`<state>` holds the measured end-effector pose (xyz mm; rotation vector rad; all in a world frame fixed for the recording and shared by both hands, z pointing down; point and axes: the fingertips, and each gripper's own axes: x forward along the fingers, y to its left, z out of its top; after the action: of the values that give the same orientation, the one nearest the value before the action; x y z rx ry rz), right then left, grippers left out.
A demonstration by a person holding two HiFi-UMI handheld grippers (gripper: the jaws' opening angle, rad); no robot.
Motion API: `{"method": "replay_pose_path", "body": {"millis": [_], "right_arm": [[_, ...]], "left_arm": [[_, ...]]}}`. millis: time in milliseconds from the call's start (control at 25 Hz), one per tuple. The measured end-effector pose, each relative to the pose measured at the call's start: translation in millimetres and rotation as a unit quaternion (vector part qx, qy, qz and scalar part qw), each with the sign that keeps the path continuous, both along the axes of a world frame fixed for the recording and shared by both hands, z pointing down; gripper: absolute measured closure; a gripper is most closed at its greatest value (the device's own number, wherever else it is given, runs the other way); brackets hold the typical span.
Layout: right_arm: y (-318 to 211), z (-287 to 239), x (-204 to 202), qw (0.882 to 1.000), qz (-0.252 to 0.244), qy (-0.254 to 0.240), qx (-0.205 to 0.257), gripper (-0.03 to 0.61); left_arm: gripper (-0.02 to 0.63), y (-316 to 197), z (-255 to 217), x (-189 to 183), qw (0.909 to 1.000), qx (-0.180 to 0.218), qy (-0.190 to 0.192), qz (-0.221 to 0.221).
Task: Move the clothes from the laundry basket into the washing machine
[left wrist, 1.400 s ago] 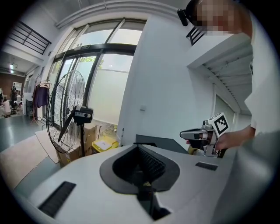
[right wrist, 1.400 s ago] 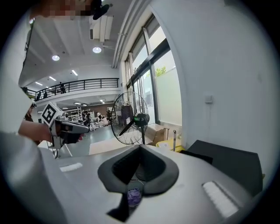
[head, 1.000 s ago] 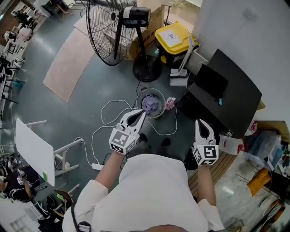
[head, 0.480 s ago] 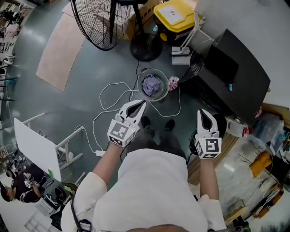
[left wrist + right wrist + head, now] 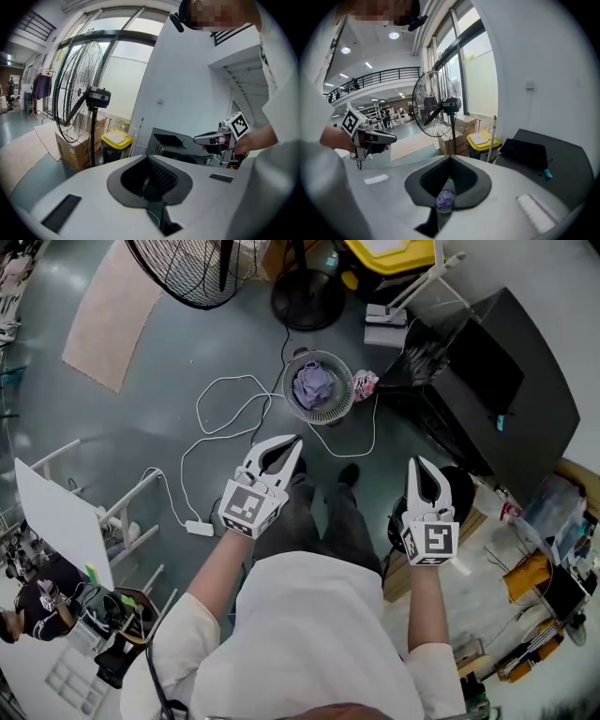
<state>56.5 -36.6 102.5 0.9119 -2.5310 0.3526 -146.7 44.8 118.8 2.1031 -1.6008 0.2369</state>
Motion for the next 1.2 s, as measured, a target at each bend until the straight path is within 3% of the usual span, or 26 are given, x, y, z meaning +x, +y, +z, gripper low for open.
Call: {"method": "replay_pose_path", "body": {"millis": [680, 1200], "right_arm": [[8, 159, -33, 0.996, -0.069, 0.025, -0.043, 0.568], [12, 284, -36, 0.992, -0.091, 0.047, -0.070, 0.568]], "left_arm": [[0.607, 17, 158, -1, 0.9967, -0.061, -0.004, -0.054], [0.607, 30, 276, -3, 0.9913, -0.089, 0.014, -0.096]]}}
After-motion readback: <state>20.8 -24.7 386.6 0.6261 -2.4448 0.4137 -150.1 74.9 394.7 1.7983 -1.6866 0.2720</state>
